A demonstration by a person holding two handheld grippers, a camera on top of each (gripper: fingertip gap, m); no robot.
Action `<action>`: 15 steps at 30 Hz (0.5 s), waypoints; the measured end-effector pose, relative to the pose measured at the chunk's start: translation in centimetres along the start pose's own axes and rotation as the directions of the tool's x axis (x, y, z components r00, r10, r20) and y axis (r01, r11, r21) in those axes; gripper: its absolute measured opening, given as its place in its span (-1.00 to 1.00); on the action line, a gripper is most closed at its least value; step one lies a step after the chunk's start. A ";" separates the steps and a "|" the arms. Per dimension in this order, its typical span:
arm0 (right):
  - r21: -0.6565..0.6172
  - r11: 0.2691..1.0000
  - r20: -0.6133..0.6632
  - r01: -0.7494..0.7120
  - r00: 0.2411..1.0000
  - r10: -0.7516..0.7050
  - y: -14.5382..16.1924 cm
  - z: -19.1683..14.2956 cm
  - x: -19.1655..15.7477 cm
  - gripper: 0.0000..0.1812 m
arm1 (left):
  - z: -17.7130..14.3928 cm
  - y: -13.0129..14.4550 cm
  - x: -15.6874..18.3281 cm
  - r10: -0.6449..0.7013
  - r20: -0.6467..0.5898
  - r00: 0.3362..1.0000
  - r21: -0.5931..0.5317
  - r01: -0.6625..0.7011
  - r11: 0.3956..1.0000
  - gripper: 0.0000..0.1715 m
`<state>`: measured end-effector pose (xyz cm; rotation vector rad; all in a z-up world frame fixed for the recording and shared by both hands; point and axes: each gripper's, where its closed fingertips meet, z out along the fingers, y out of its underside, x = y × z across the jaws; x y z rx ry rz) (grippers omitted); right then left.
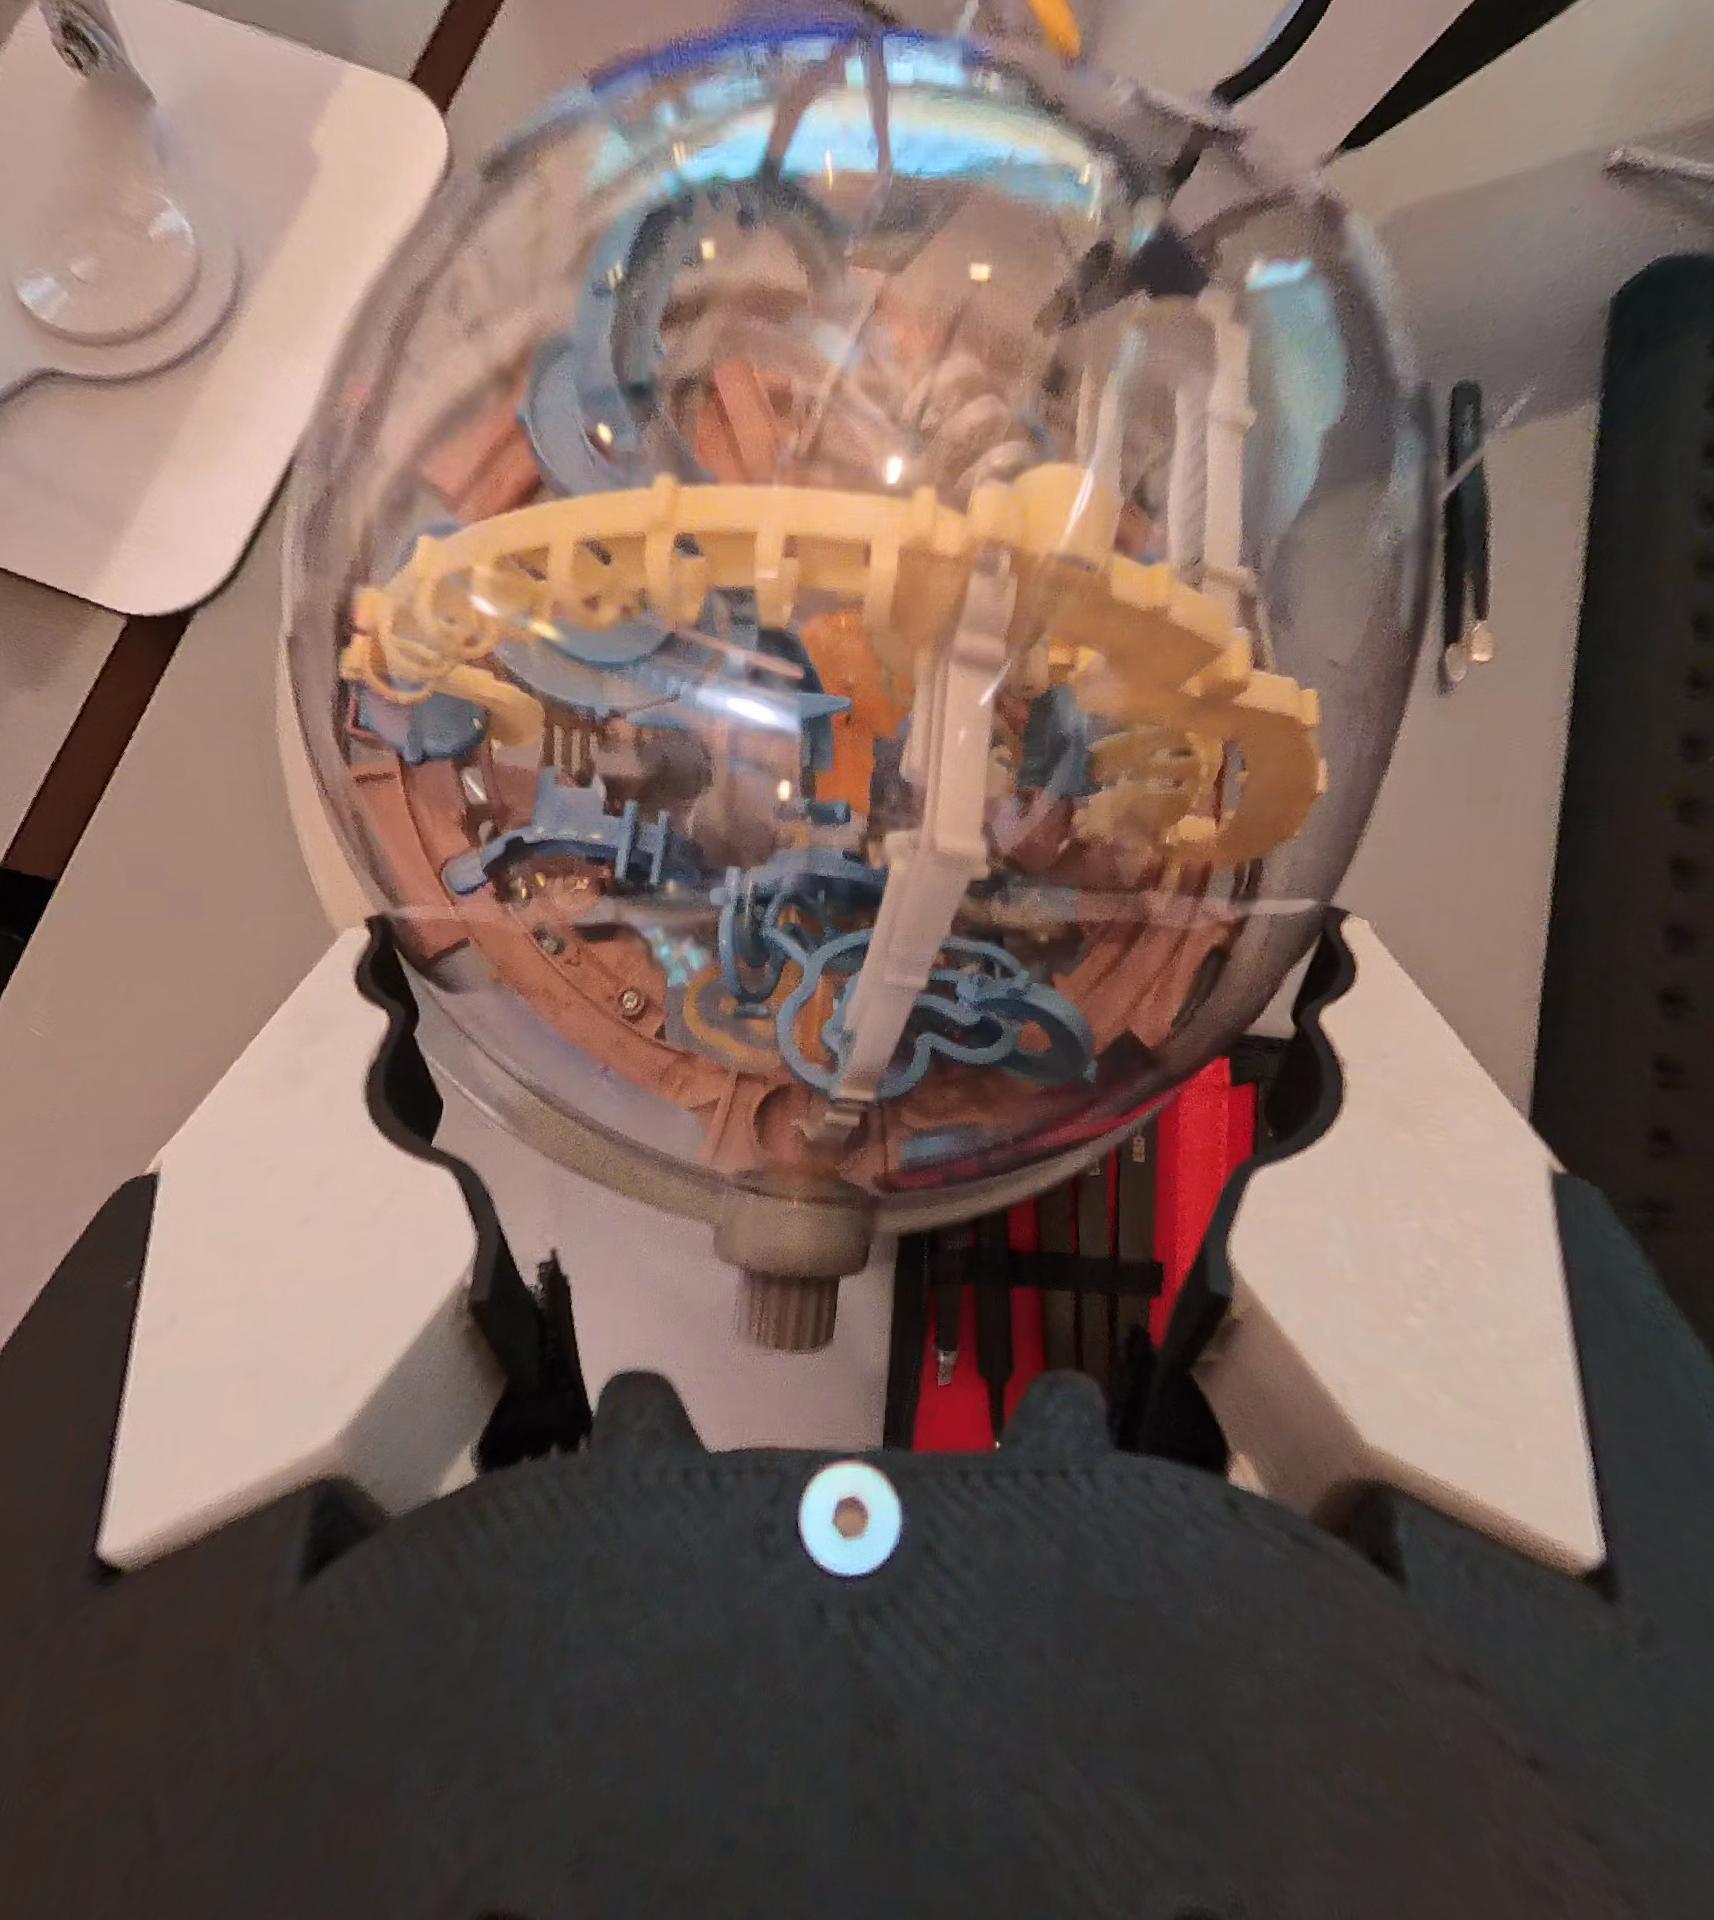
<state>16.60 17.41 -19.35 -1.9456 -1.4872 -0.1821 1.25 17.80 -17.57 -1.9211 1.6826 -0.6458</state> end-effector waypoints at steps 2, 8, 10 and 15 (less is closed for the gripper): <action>0.003 1.000 -0.055 0.031 0.998 -0.031 -0.2 -0.5 0.8 -0.47 | 0.8 0.3 -0.2 0.021 0.016 1.000 -0.063 -0.020 0.998 0.84; -0.186 0.976 -0.218 0.110 0.964 -0.150 1.5 -1.1 3.8 -0.35 | 2.2 -0.2 -0.8 0.071 0.065 0.995 -0.106 -0.063 0.992 0.77; -0.222 0.966 -0.259 0.132 0.947 -0.189 1.7 -1.5 4.7 -0.34 | 2.7 -0.3 -1.1 0.079 0.089 0.993 -0.113 -0.069 0.991 0.75; -0.317 0.938 -0.328 0.142 0.911 -0.249 2.4 -1.7 6.6 -0.30 | 3.0 -0.8 -1.4 0.086 0.127 0.988 -0.132 -0.069 0.989 0.66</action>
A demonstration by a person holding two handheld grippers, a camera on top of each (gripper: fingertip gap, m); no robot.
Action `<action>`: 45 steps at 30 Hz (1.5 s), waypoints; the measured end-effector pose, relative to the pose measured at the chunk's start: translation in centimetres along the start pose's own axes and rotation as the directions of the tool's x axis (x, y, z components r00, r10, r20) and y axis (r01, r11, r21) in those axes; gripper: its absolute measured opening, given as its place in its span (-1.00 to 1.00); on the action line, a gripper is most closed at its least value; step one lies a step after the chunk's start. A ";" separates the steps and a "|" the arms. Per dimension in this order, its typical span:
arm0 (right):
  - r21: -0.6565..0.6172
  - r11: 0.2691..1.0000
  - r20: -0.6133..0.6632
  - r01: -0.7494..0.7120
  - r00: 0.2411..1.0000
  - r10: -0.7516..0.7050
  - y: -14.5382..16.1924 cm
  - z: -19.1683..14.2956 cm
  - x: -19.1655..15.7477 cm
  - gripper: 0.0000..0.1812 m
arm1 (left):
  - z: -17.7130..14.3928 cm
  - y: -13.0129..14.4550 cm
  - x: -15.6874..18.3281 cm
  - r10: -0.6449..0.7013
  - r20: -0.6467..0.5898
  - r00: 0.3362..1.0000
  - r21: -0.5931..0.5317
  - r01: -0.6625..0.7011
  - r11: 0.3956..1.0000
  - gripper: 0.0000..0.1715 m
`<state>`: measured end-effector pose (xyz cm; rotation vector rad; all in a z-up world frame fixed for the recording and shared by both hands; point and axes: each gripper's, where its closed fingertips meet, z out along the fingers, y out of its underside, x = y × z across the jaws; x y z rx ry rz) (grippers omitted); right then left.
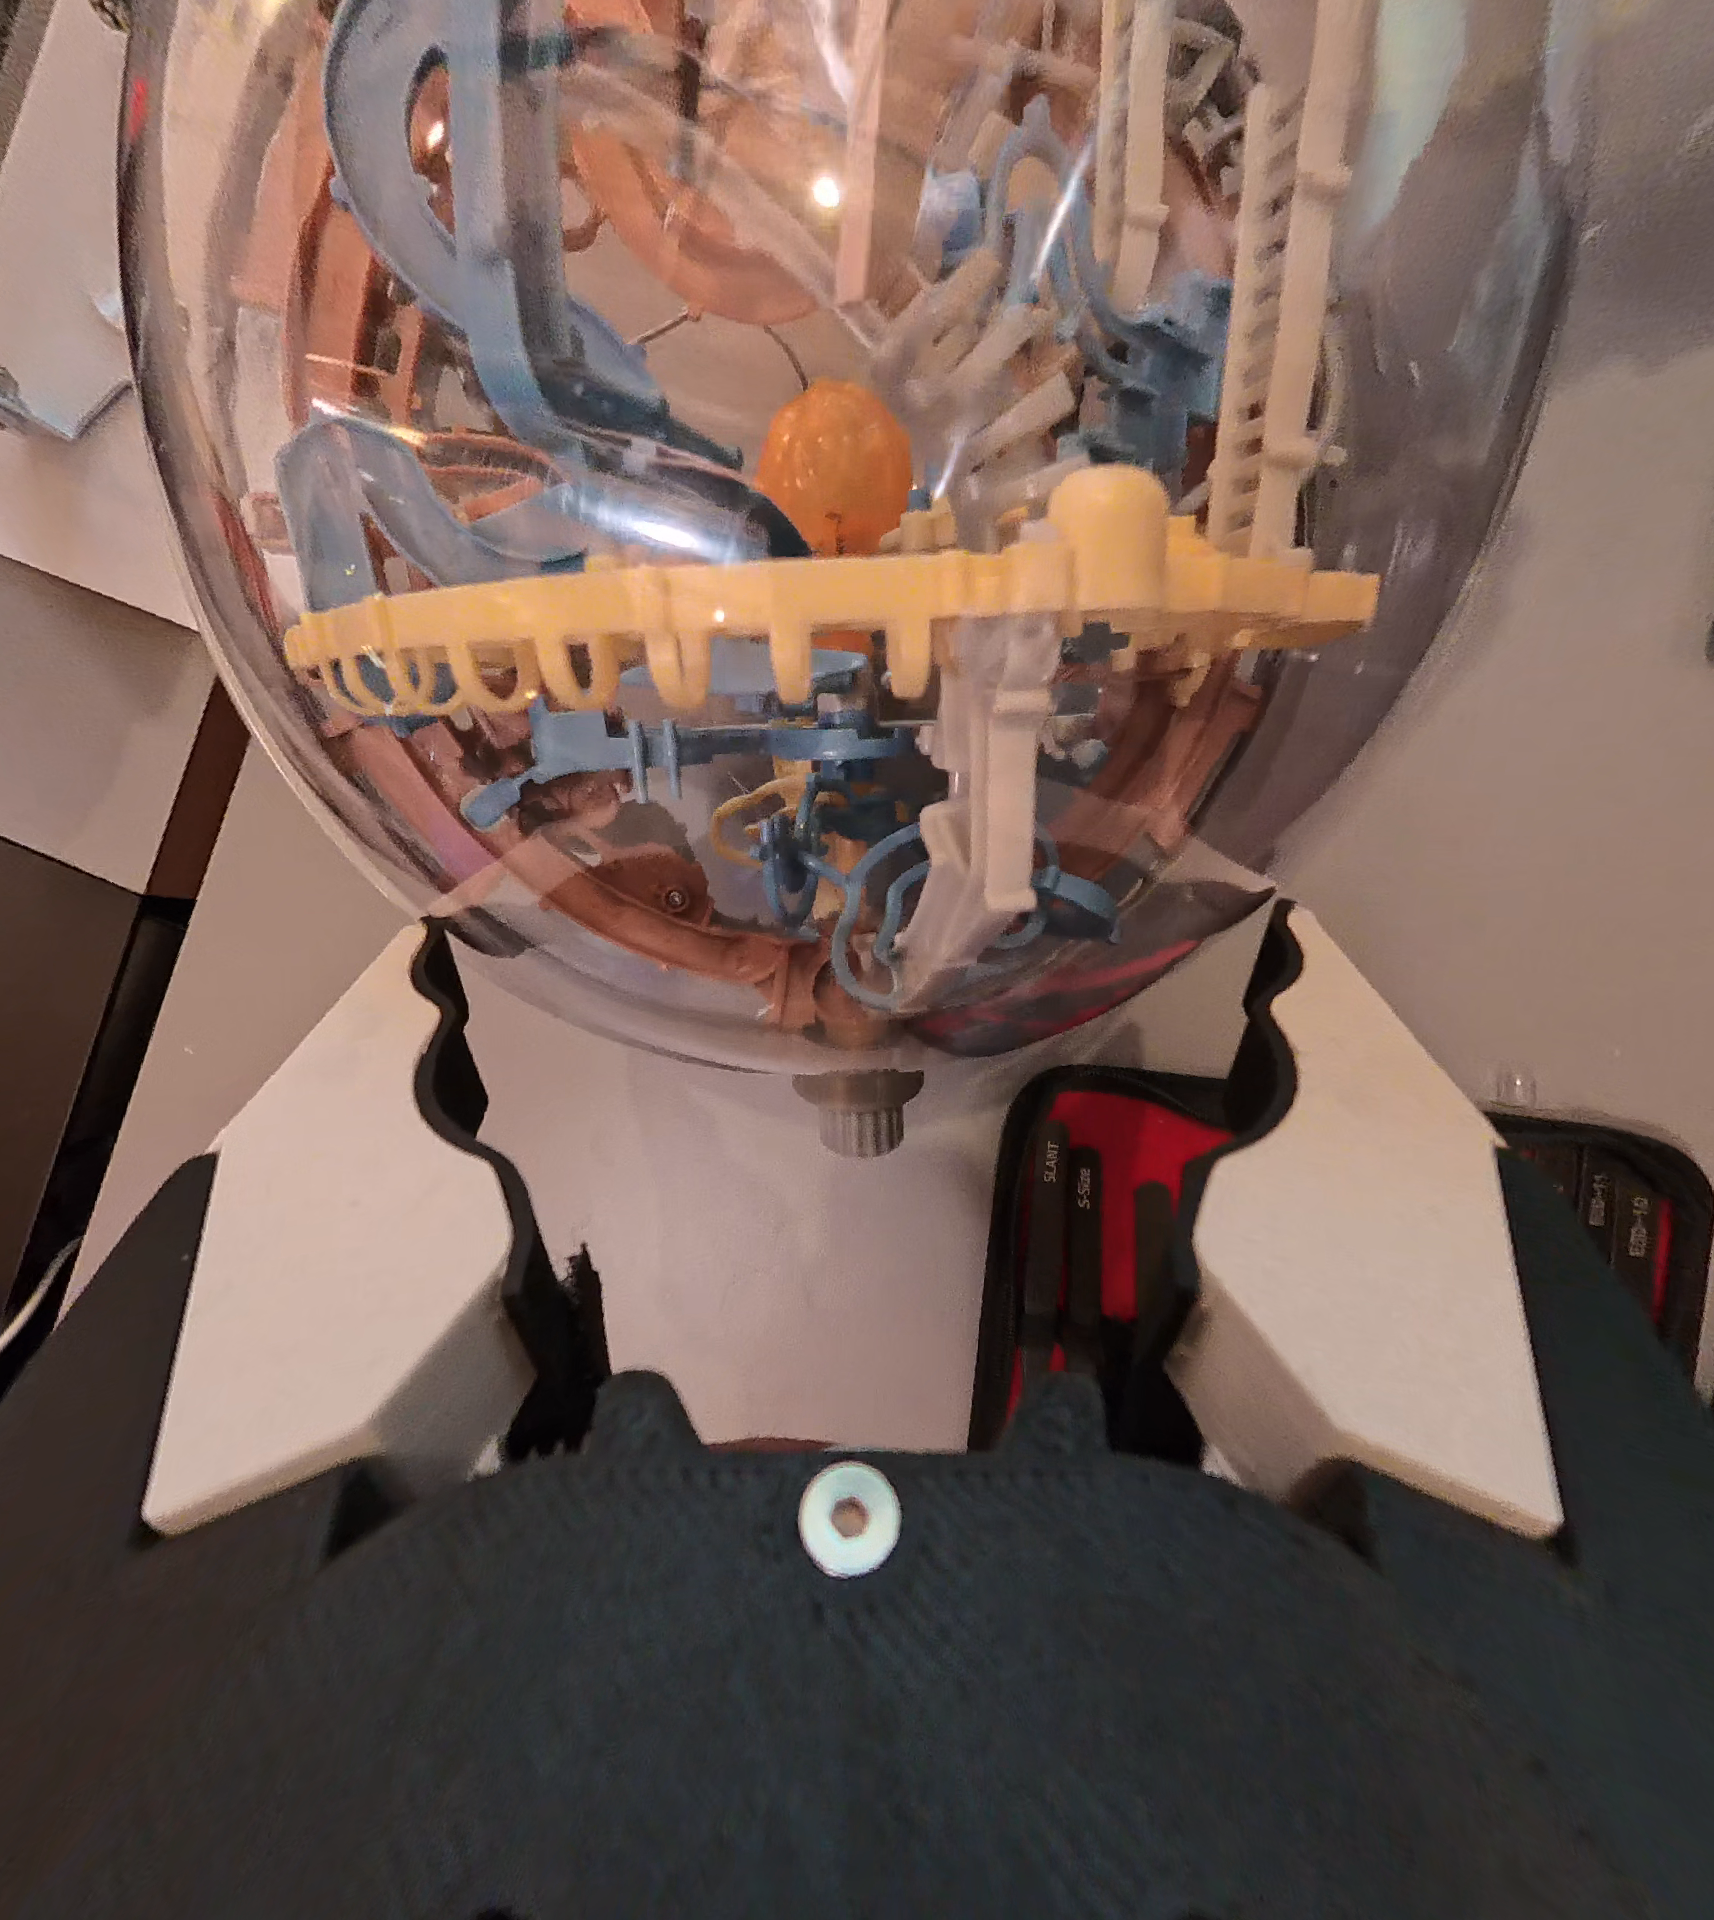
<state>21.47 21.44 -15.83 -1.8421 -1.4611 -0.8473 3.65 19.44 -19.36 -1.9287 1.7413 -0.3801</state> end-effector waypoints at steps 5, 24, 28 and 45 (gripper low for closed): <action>0.007 0.999 0.021 0.051 0.998 -0.052 0.3 0.6 -0.1 -0.52 | 0.3 -0.1 -0.3 0.003 0.027 1.000 -0.024 -0.002 1.000 0.72; 0.219 0.963 0.465 -0.160 0.884 0.041 -1.5 -2.7 -5.4 -0.60 | -0.9 0.7 -0.3 0.129 -0.050 0.990 -0.141 -0.135 0.981 0.84; 0.216 0.947 0.625 -0.239 0.779 0.054 -0.7 -4.6 -6.7 -0.59 | -1.5 -0.1 0.5 0.157 -0.071 0.985 -0.073 -0.162 0.984 0.84; 0.209 0.779 0.898 -0.591 0.431 0.086 -3.8 -9.7 -11.7 -0.60 | -1.7 0.4 2.1 0.268 -0.093 0.959 -0.161 -0.280 0.946 0.85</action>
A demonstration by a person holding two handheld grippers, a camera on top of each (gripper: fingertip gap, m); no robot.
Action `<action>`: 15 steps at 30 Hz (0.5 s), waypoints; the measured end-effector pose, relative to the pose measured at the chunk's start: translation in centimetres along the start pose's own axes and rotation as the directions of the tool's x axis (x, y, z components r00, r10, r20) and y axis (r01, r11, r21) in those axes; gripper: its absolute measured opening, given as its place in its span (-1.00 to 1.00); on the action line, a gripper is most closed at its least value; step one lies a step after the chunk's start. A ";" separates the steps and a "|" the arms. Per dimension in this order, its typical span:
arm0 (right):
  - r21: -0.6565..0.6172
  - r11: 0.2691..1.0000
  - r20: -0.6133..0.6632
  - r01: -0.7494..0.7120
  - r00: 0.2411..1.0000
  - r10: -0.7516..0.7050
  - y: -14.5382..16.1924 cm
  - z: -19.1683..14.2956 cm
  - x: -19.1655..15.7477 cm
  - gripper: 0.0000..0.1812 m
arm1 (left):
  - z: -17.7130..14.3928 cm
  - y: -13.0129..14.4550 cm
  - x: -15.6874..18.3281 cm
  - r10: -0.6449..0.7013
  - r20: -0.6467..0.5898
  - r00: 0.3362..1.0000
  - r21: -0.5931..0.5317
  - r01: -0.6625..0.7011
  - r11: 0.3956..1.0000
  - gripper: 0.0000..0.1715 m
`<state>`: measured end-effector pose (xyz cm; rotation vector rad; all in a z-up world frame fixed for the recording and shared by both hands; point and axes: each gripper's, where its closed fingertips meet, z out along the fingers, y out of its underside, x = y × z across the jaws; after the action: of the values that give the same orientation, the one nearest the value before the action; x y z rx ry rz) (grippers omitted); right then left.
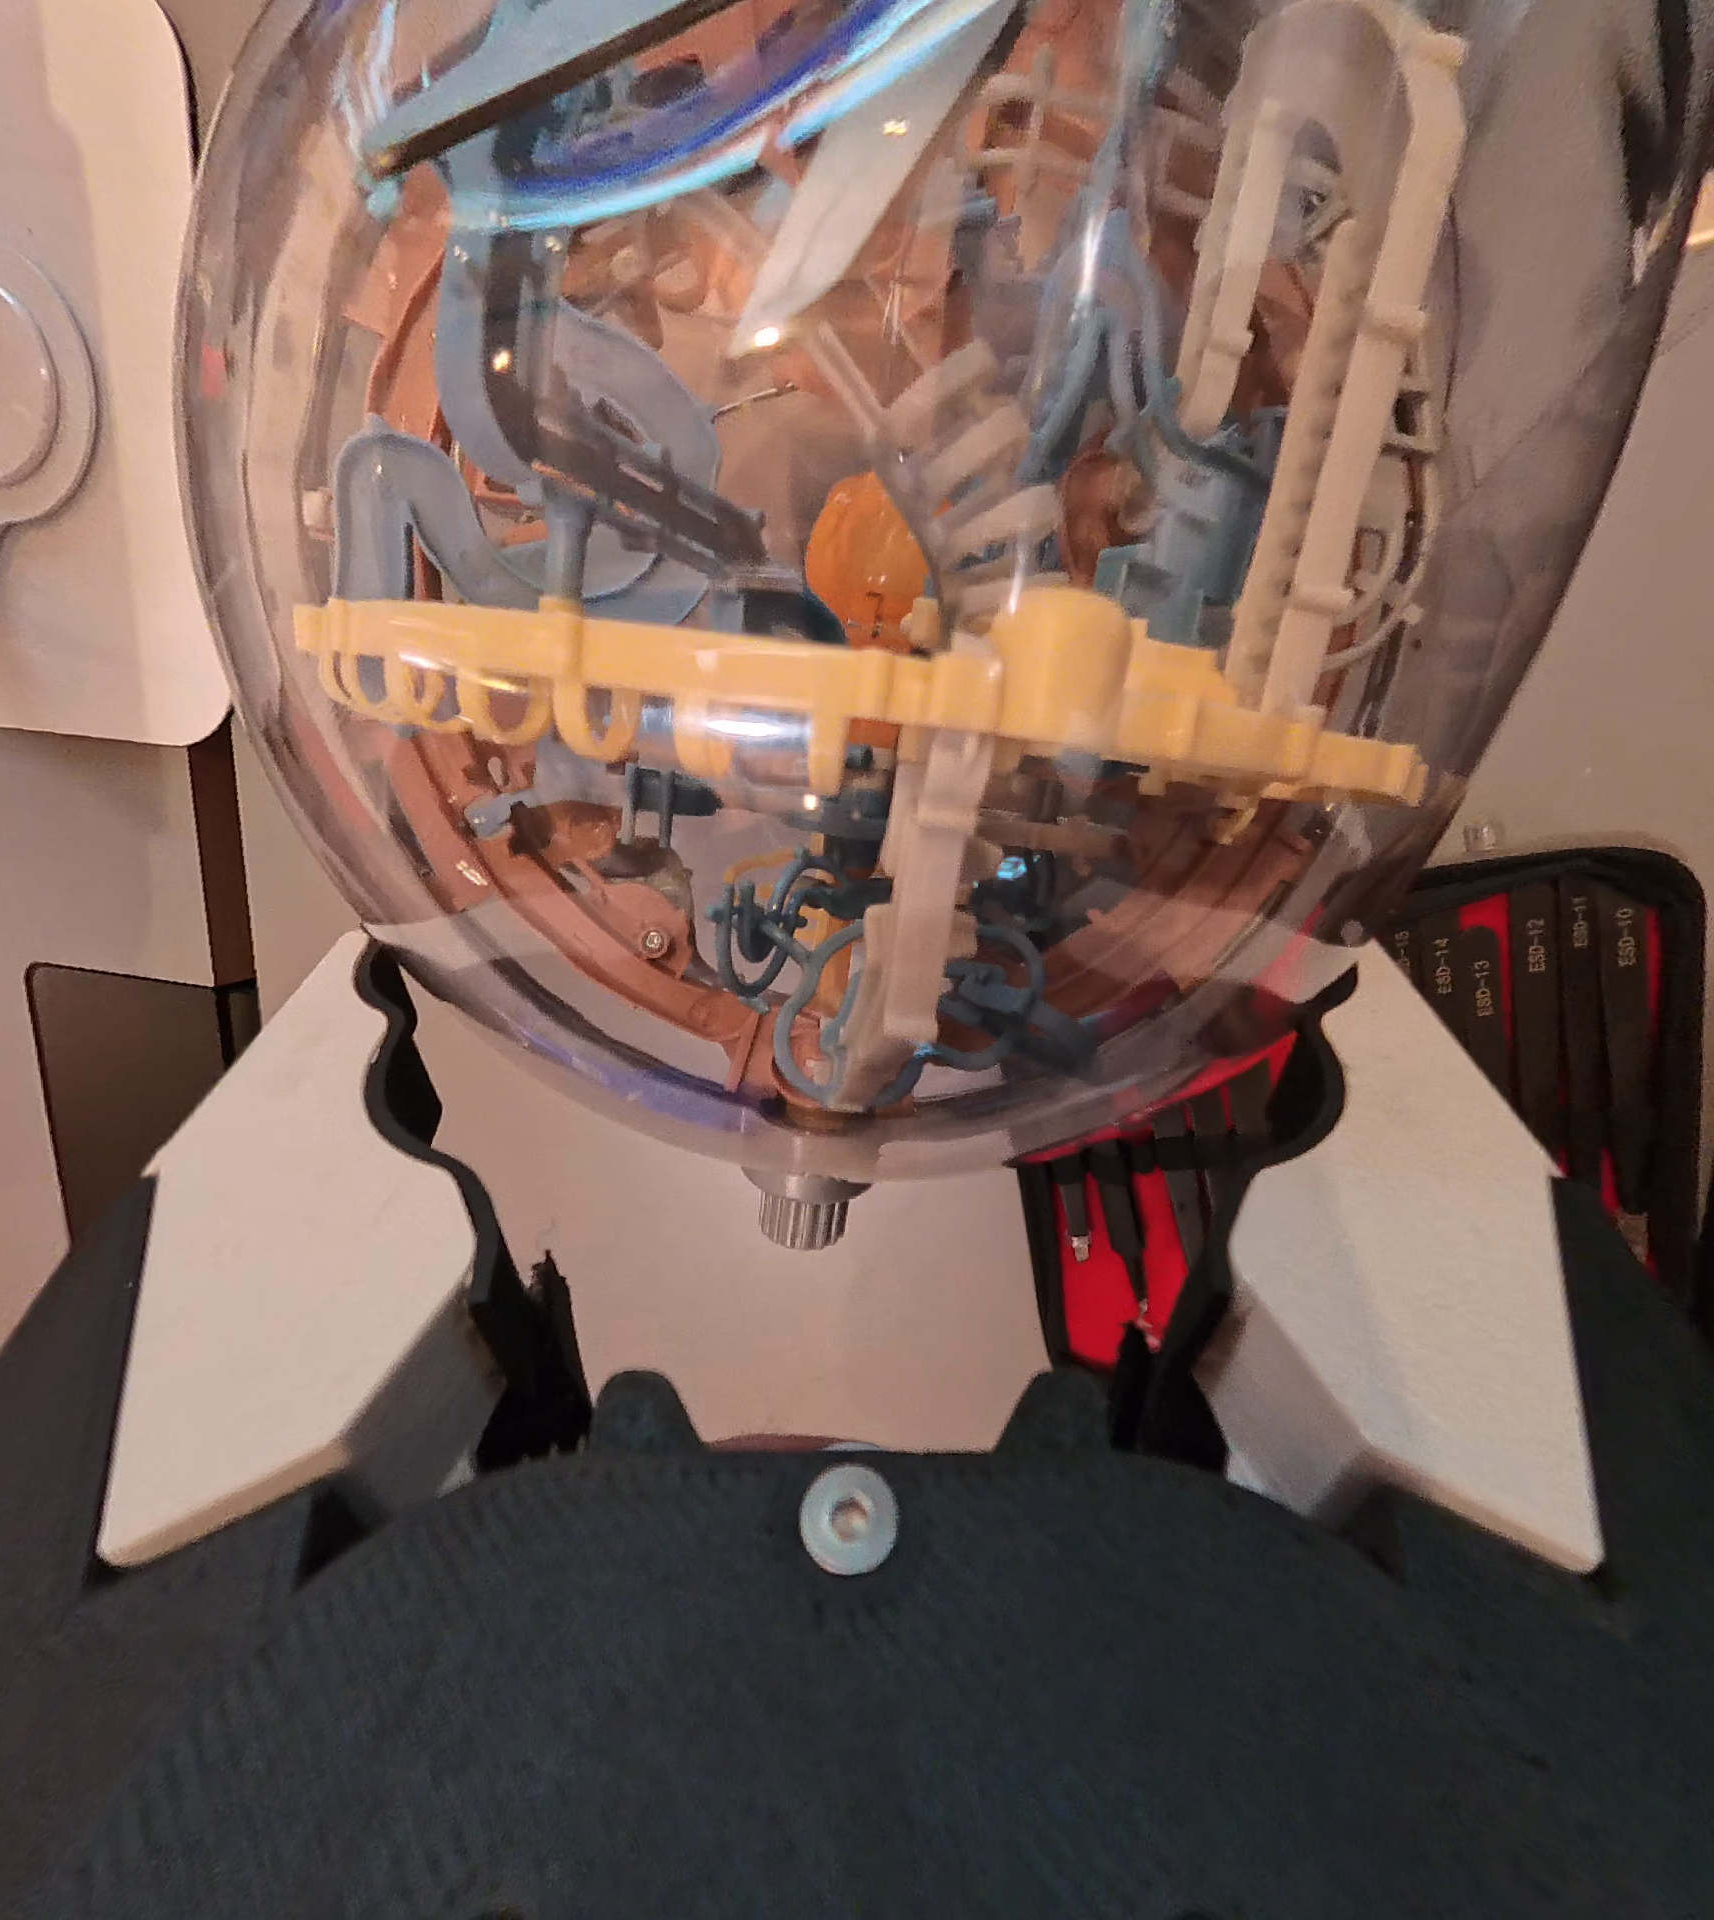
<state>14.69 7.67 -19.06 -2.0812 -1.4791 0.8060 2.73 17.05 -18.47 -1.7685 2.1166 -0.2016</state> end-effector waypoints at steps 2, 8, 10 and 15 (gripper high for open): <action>-0.017 1.000 -0.059 0.007 0.998 -0.008 0.2 0.0 0.2 -0.60 | -0.1 -0.1 0.1 -0.002 -0.005 1.000 0.005 0.002 1.000 0.86; -0.348 0.931 -0.533 0.112 0.793 -0.295 1.4 -4.1 4.3 -0.59 | -0.4 -0.6 0.8 -0.049 -0.015 0.999 0.097 0.050 0.994 0.86; -0.496 0.858 -0.626 0.133 0.630 -0.460 1.0 -5.8 5.7 -0.61 | 0.1 -1.0 1.4 -0.077 -0.027 0.997 0.135 0.080 0.988 0.83; -0.719 0.677 -0.600 0.157 0.354 -0.718 -1.7 -8.6 6.5 -0.62 | 1.0 -1.8 2.1 -0.132 -0.046 0.990 0.232 0.139 0.963 0.78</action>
<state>21.06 14.13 -13.00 -1.6939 -1.5829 -0.9635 4.43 14.78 -19.13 -1.7774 1.9016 -0.4969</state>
